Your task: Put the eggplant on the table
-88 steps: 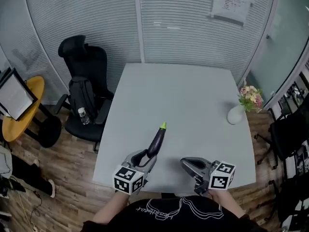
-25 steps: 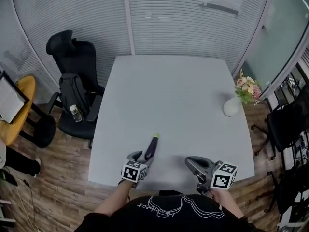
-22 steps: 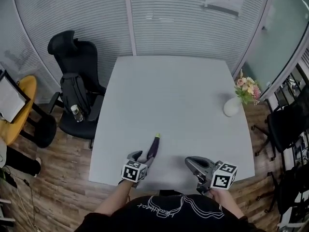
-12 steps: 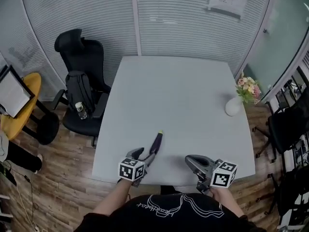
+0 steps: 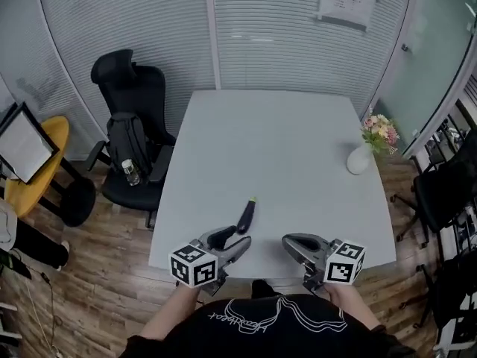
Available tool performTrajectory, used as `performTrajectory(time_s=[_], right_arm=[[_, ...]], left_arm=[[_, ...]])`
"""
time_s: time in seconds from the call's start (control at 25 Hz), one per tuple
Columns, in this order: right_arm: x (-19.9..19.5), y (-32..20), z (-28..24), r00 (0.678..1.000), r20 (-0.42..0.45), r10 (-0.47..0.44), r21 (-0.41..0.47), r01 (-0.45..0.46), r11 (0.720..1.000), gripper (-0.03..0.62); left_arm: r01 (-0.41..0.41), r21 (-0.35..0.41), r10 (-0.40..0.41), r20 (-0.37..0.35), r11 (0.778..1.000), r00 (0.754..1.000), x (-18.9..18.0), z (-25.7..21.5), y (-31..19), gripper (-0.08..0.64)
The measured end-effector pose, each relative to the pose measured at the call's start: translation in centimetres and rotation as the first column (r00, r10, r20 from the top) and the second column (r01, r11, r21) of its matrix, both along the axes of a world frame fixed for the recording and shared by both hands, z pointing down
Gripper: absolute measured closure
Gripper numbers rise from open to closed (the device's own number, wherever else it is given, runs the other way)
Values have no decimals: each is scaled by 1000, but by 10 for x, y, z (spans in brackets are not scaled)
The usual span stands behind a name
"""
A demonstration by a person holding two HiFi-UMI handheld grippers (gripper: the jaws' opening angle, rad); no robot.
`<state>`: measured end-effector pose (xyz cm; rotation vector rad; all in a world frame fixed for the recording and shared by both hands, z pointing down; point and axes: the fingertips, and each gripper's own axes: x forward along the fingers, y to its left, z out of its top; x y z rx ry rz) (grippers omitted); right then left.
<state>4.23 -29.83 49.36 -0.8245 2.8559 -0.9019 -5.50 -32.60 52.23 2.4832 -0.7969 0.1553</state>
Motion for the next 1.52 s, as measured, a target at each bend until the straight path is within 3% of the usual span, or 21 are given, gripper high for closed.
performTrajectory(time_s=[0.28, 0.44, 0.64, 0.72, 0.92, 1.08, 1.52], right_arm=[[-17, 10, -11, 999, 16, -38, 29, 37, 999, 583], [-27, 17, -11, 998, 3, -57, 34, 57, 998, 583], [-34, 23, -13, 997, -3, -74, 40, 74, 996, 583], [-36, 26, -16, 997, 1, -79, 52, 79, 995, 583], [-44, 35, -20, 996, -10, -92, 76, 93, 993, 584], [-51, 41, -23, 994, -9, -109, 79, 109, 991, 583], [-56, 58, -25, 994, -35, -108, 84, 110, 990, 584]], left_arm=[[-103, 45, 108, -137, 994, 985, 9, -56, 37, 364], [-119, 73, 128, -143, 990, 981, 13, -65, 54, 482], [-83, 64, 92, -154, 994, 984, 6, -67, 60, 526], [-63, 71, 72, -143, 996, 987, 3, -67, 60, 533], [-41, 128, 43, -11, 991, 999, 0, -61, 65, 537], [-28, 99, 32, -39, 995, 999, -7, -64, 67, 538], [1, 132, 3, -26, 991, 1000, -19, -68, 85, 538]])
